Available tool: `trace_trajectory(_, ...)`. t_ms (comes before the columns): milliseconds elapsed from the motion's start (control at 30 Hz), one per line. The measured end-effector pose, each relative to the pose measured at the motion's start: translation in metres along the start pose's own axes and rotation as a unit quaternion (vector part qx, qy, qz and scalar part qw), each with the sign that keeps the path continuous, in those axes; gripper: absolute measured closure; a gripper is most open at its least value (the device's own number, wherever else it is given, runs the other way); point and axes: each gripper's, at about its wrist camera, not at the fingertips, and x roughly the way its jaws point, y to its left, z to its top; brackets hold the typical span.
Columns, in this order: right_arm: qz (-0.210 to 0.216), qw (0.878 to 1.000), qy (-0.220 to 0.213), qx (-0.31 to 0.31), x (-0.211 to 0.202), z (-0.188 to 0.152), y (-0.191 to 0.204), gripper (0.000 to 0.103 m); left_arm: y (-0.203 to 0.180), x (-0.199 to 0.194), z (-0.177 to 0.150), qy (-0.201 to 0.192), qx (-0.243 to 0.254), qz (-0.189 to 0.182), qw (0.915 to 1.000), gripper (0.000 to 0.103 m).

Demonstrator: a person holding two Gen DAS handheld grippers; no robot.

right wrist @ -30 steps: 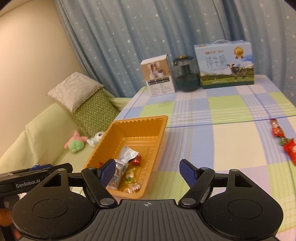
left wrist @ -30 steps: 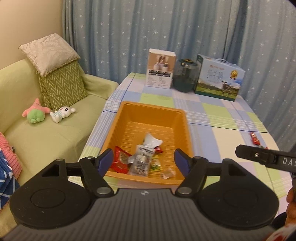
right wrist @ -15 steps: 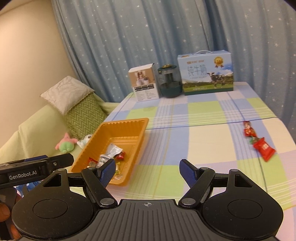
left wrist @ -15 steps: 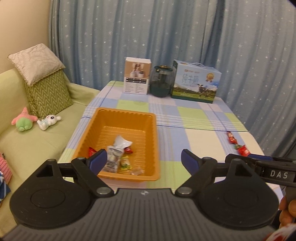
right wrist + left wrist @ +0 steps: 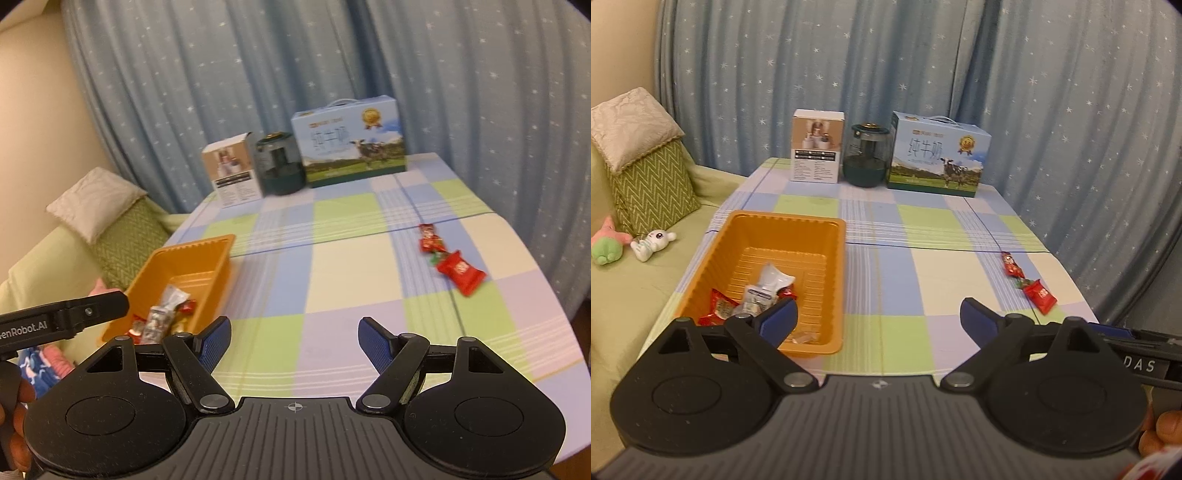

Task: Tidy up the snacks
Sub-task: 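Move both open tools back toward the remaining red snacks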

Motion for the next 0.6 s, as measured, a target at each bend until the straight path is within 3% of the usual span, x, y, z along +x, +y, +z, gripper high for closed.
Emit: trace_trajectory(600,-0.046,0.999,-0.027,0.008,-0.031,0.023,-0.044,0.027,-0.043,0.021,0.004,0.011,0.017,-0.047,0.9987,0.009)
